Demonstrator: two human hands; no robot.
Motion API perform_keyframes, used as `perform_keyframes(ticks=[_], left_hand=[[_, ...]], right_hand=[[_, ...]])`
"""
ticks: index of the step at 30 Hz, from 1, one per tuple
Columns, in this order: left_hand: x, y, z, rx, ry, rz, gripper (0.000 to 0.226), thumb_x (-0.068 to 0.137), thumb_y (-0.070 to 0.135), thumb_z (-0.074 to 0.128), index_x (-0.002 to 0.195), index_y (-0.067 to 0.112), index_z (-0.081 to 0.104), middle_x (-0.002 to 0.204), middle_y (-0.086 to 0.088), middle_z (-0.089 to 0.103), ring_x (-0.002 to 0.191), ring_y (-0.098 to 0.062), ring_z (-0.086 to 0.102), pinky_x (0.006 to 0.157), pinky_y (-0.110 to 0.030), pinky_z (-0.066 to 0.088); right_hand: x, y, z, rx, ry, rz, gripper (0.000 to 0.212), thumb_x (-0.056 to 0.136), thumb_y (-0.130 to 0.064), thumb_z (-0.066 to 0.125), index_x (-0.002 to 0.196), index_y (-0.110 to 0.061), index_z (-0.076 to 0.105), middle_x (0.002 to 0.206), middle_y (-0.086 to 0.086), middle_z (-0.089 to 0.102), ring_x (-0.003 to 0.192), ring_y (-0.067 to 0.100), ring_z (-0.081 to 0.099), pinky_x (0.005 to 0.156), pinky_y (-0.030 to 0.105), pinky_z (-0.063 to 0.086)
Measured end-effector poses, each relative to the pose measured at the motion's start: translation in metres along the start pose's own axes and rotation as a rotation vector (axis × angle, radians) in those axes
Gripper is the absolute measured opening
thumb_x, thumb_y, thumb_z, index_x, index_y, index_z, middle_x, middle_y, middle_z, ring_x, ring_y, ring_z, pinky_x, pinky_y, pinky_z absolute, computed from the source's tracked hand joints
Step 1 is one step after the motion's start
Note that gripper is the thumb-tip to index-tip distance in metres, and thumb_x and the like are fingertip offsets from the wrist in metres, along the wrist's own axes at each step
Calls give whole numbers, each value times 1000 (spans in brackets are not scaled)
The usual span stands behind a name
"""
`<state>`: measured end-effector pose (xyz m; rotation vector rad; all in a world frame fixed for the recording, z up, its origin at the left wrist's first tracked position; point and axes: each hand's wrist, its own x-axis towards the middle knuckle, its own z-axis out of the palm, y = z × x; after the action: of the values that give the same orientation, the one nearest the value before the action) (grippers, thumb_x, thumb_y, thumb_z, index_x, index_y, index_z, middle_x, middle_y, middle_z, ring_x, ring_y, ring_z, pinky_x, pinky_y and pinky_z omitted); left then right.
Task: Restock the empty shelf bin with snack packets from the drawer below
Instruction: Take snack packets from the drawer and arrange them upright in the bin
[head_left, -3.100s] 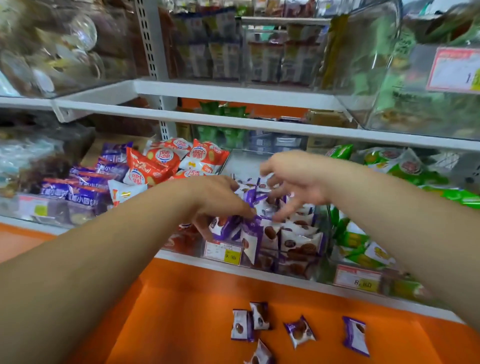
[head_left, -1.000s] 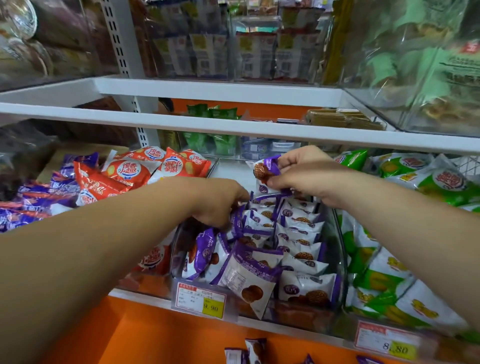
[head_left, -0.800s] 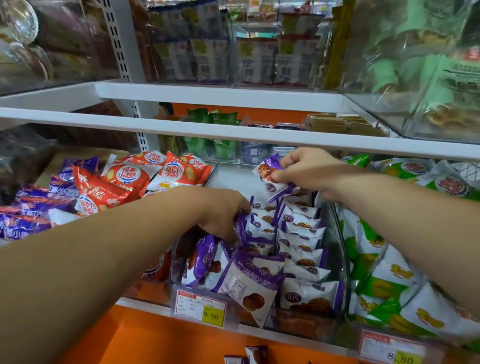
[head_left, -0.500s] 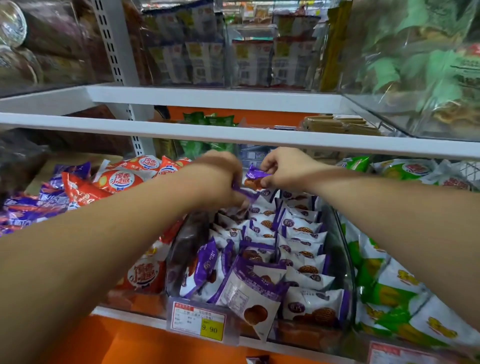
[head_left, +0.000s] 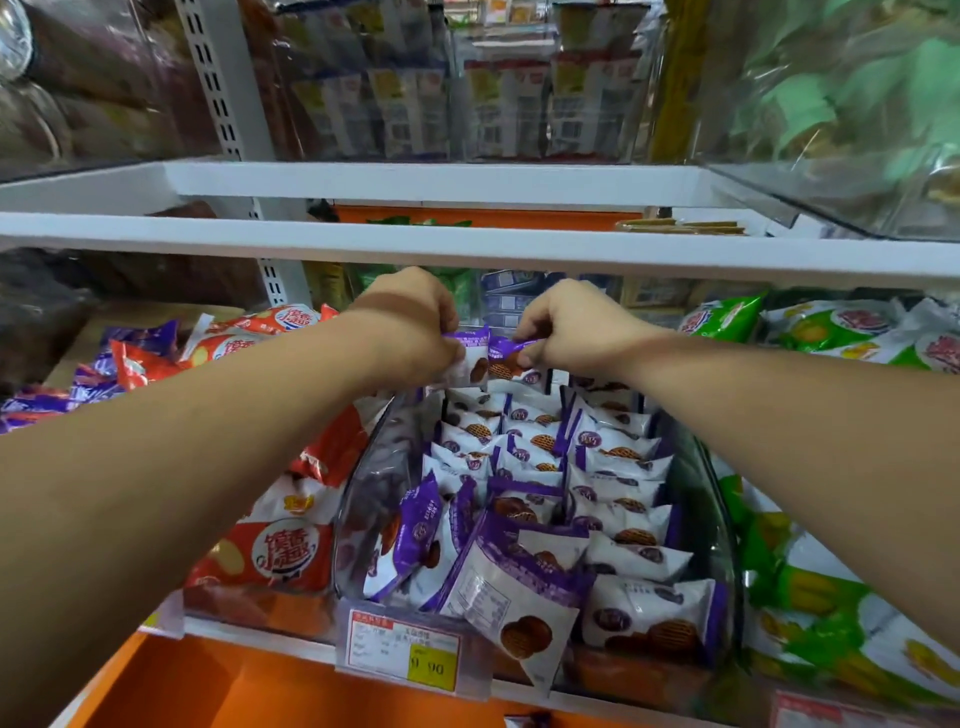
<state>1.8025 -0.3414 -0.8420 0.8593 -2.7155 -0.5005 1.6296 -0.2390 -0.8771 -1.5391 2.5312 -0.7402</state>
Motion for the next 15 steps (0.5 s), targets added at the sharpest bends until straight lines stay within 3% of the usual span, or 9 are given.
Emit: perform_keyframes(ticks=[2, 5, 8, 10, 12, 15], left_hand=[[-1, -2, -2, 26, 15, -4, 25, 91, 29, 75, 112, 14, 71, 107, -4, 68, 90, -22, 63, 70, -27, 52], [-4, -3, -1, 93, 21, 3, 29, 88, 31, 75, 107, 9, 74, 108, -10, 72, 96, -26, 67, 86, -37, 59], [-6, 1, 5, 62, -13, -12, 36, 89, 38, 71, 112, 10, 73, 111, -10, 70, 101, -26, 66, 91, -37, 58], [-8, 5, 11, -12, -31, -40, 29, 93, 38, 68, 99, 10, 73, 98, -10, 71, 91, -26, 66, 75, -30, 57], [-12, 8, 15, -102, -18, -95, 31, 94, 36, 68, 77, 10, 66, 80, -10, 68, 77, -27, 65, 57, -26, 48], [-20, 12, 25, -364, 33, -167, 26, 84, 26, 74, 77, 3, 65, 86, -24, 72, 82, -36, 73, 65, -43, 60]], right_hand=[[0, -2, 0, 90, -18, 18, 19, 83, -15, 84, 102, -16, 80, 87, -2, 75, 79, 7, 67, 70, 22, 50], [-3, -1, -4, 198, -20, 59, 33, 82, -15, 85, 113, -17, 74, 93, 4, 74, 90, 19, 71, 87, 37, 58], [-13, 1, -14, 346, 7, 146, 45, 85, -18, 81, 126, -26, 65, 103, 7, 72, 96, 21, 70, 85, 34, 58], [-23, 0, -21, 428, -10, 215, 38, 88, -16, 77, 124, -22, 66, 109, 9, 70, 91, 23, 70, 74, 33, 62], [-31, -3, -26, 576, -41, 309, 22, 91, -11, 71, 112, -7, 69, 112, 16, 69, 81, 23, 67, 64, 31, 61], [-43, -6, -30, 750, -112, 398, 12, 89, -7, 72, 101, -4, 68, 104, 25, 67, 82, 25, 66, 62, 32, 59]])
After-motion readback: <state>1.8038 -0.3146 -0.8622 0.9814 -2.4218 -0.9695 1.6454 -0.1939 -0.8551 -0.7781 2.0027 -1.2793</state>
